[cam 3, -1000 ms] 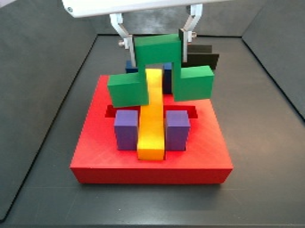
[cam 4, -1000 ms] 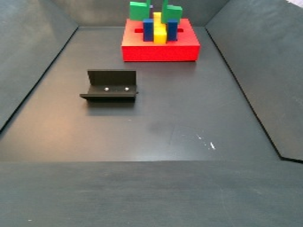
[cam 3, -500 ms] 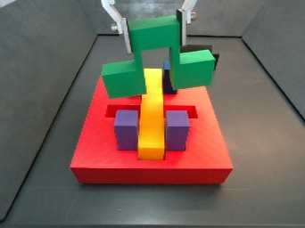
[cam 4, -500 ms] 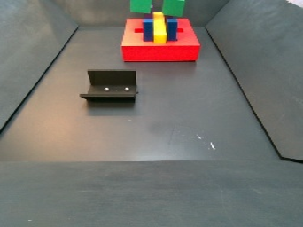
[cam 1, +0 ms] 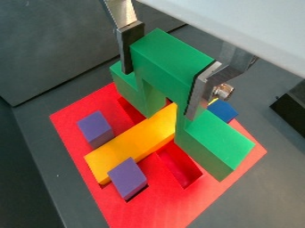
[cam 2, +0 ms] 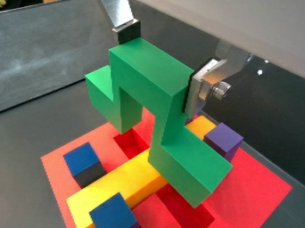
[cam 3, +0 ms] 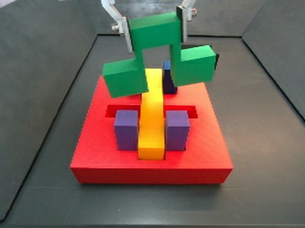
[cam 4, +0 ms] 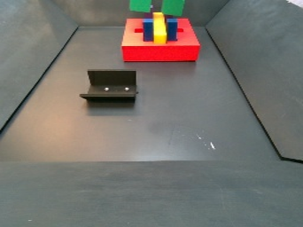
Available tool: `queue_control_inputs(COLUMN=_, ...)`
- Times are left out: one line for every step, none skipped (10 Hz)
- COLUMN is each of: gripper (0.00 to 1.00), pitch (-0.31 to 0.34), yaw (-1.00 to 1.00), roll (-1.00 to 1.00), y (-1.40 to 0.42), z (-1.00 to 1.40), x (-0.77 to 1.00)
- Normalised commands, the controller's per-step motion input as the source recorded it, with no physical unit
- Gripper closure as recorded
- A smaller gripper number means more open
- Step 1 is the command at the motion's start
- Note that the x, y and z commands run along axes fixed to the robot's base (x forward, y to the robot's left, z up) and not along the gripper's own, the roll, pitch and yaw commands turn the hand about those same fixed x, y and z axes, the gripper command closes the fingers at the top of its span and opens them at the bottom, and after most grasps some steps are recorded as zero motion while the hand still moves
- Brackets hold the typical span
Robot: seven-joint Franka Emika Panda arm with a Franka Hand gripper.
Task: Pick up the green object. Move up. Place the green object on the fixture. Regrasp the green object. Move to above the board. Insert the green object.
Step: Insert the green object.
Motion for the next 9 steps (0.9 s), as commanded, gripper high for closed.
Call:
queue_control_inputs(gripper=1.00, pitch=0.000, yaw=-0.36, roll=-0.05, y=0.07, z=-0.29, x=0.05)
queue_control_inputs(gripper=1.00, pitch=0.000, yaw=-0.38, roll=-0.02, y=0.01, z=-0.19, x=0.07)
queue_control_inputs(gripper=1.00, pitch=0.000, yaw=-0.34, roll=-0.03, y=0.00, z=-0.21, x=0.00)
queue_control_inputs(gripper=1.00, pitch=0.000, yaw=-0.20, roll=-0.04, y=0.00, z=-0.12, x=0.00)
queue_control_inputs(gripper=1.00, pitch=0.000, yaw=-0.08, roll=-0.06, y=0.00, z=-0.11, x=0.00)
queue_control_inputs(gripper=1.00, pitch=0.000, yaw=-0.03, roll=-0.09, y=0.00, z=-0.13, x=0.00)
queue_control_inputs(gripper=1.00, pitch=0.000, yaw=0.00, roll=-0.14, y=0.00, z=-0.04, x=-0.14)
queue_control_inputs(gripper=1.00, pitch=0.000, yaw=0.00, roll=-0.10, y=0.00, z=-0.03, x=-0.10)
queue_control_inputs(gripper=1.00, pitch=0.000, yaw=0.00, roll=-0.02, y=0.00, z=-0.06, x=-0.03)
